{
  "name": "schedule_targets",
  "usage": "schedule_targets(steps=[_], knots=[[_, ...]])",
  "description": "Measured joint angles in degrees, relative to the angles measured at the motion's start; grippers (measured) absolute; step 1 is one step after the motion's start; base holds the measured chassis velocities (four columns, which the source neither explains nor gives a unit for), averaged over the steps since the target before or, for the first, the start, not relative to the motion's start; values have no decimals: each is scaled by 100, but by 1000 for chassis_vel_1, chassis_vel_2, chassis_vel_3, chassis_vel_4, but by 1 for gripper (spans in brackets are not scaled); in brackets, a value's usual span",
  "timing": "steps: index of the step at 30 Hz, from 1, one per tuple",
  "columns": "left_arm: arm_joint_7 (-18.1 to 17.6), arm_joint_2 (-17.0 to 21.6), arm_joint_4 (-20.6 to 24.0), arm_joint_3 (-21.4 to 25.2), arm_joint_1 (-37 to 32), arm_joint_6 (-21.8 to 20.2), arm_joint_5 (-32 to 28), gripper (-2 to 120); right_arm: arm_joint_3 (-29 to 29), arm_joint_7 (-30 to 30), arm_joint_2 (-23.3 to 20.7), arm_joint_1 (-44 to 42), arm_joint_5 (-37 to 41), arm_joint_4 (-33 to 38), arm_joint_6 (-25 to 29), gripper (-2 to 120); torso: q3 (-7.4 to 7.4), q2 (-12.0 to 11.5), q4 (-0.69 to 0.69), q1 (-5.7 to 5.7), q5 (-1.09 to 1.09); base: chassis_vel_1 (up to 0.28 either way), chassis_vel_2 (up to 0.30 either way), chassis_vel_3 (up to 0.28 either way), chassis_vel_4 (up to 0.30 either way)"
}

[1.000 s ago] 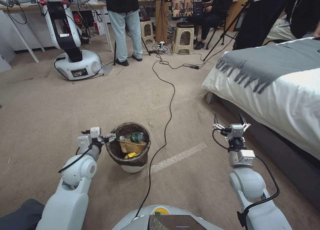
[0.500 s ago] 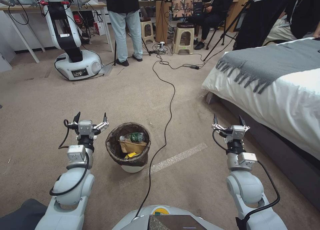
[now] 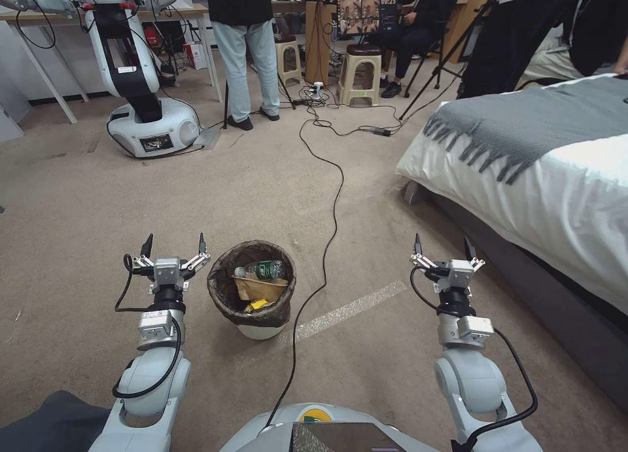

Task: Pick up the trash bin, then pick up the garbage from the floor and place it into the trash bin.

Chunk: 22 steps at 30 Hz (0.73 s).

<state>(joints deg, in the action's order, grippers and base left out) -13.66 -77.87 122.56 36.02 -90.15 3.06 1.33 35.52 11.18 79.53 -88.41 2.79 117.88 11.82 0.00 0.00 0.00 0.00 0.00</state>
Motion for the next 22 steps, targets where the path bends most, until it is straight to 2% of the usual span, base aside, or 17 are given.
schedule_targets(steps=[22], knots=[[-6,8,-1,2,13,-56,-33,100,7,0,-7,9,-1,-1,-5,100,0,0,0,0,0,0,0,0,0]])
